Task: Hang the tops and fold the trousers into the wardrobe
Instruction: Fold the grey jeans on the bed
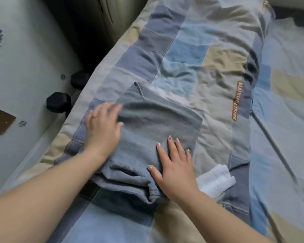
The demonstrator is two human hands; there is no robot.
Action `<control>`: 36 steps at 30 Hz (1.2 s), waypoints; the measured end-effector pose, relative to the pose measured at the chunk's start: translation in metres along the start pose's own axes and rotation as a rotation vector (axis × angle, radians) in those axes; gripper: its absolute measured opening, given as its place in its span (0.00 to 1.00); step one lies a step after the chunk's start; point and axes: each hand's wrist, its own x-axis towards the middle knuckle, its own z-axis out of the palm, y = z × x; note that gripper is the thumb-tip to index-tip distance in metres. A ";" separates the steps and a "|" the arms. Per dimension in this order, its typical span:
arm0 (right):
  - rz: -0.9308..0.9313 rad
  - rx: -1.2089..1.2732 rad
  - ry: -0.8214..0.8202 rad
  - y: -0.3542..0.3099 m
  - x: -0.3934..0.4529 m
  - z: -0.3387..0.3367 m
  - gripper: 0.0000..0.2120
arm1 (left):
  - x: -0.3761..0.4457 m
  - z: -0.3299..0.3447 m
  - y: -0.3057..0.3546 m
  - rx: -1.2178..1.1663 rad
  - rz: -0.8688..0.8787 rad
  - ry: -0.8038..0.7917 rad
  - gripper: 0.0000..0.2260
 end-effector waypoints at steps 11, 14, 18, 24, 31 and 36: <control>0.031 -0.227 0.080 0.057 0.071 0.005 0.44 | -0.042 0.074 -0.016 0.348 0.209 -0.350 0.38; 0.035 -0.192 0.039 0.068 0.087 0.029 0.45 | -0.039 0.096 -0.014 0.350 0.181 -0.341 0.38; 0.042 -0.202 0.011 0.065 0.096 0.029 0.46 | -0.034 0.100 -0.016 0.341 0.136 -0.366 0.40; 0.039 -0.072 -0.146 0.017 0.044 0.009 0.46 | -0.031 0.089 -0.011 0.341 0.125 -0.424 0.41; 0.024 -0.080 -0.140 0.016 -0.001 0.063 0.48 | -0.036 0.086 -0.006 0.406 0.136 -0.477 0.39; -0.023 0.287 -0.044 0.027 -0.013 0.037 0.49 | -0.025 0.057 -0.002 0.250 0.110 -0.406 0.39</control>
